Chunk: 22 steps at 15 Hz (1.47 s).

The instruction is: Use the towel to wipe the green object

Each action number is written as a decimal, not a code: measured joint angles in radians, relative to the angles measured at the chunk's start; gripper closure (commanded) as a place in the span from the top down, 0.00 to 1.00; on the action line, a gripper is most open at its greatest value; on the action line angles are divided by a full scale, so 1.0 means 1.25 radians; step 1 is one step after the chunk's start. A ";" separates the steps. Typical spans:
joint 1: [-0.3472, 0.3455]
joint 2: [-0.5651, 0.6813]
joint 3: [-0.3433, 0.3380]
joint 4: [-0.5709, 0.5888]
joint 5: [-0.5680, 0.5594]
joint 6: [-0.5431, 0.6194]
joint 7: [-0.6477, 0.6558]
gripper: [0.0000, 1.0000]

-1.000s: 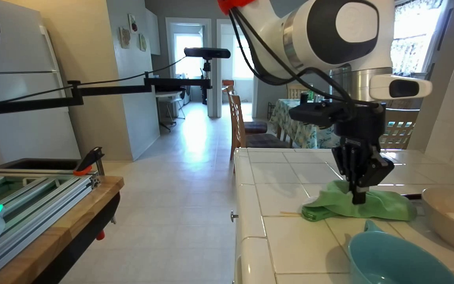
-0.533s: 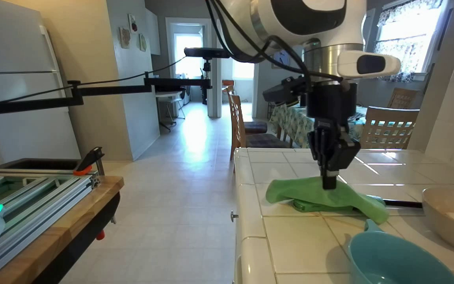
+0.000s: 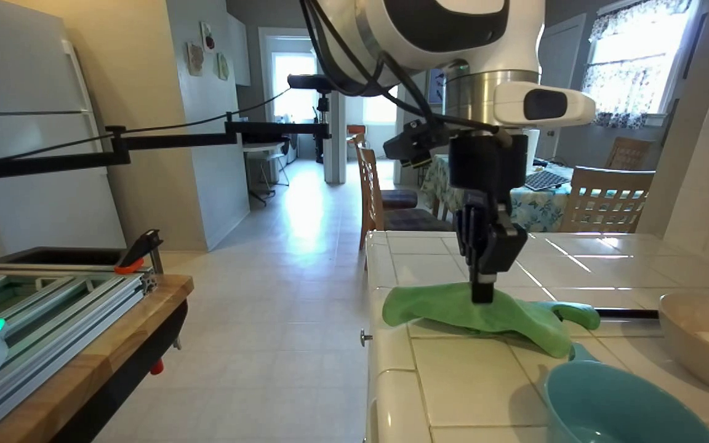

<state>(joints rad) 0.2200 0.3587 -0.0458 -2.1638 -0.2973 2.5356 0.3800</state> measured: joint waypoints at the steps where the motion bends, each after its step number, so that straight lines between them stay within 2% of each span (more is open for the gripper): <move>1: -0.001 0.007 0.000 0.011 0.000 0.003 -0.004 0.01; 5: -0.011 0.055 0.004 0.090 0.004 0.009 -0.032 0.01; 14: -0.032 0.219 0.028 0.282 0.084 0.033 -0.108 0.01; 17: -0.033 0.233 0.033 0.306 0.092 0.031 -0.121 0.01; 22: -0.028 0.218 0.037 0.285 0.092 0.019 -0.121 0.01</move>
<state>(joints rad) 0.1844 0.6316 0.0003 -1.8073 -0.1824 2.5590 0.2284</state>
